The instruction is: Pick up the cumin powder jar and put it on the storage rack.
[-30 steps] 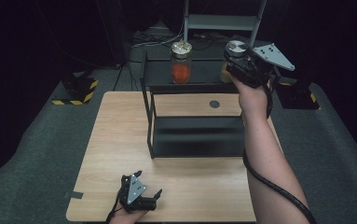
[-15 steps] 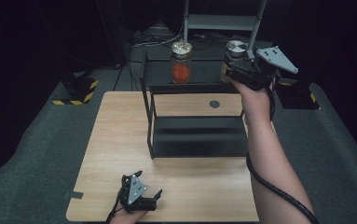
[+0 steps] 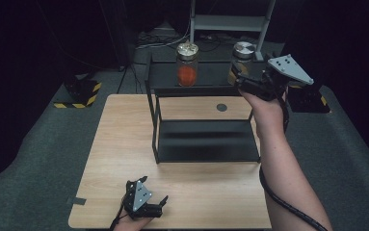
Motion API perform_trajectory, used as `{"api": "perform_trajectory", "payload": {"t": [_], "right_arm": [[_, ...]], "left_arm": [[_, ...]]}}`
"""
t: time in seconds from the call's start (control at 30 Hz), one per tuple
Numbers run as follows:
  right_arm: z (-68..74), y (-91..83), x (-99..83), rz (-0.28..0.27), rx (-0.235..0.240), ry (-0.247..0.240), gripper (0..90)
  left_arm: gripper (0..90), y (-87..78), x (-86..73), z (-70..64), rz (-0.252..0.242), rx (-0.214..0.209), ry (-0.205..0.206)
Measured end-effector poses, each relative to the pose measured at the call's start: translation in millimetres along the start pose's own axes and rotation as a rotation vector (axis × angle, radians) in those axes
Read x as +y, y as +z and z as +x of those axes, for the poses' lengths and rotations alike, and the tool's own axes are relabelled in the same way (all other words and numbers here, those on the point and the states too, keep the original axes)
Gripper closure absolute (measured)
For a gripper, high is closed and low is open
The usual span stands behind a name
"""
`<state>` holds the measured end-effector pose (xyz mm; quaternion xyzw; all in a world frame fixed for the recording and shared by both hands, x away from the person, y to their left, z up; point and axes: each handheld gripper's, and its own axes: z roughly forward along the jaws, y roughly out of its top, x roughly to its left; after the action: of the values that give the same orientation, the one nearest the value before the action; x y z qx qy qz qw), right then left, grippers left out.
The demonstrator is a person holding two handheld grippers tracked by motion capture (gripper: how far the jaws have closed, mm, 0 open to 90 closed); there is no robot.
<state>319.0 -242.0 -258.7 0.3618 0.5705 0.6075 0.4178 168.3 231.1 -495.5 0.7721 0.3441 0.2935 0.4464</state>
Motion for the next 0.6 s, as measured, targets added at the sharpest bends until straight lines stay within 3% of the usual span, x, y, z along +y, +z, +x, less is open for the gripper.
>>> {"api": "perform_trajectory", "payload": {"t": [0.6], "right_arm": [[2.5,-42.0,-7.8,-0.01,0.049,-0.027,0.0]], "left_arm": [[0.7,0.9,0.8,-2.5,0.004,0.008,0.007]]}}
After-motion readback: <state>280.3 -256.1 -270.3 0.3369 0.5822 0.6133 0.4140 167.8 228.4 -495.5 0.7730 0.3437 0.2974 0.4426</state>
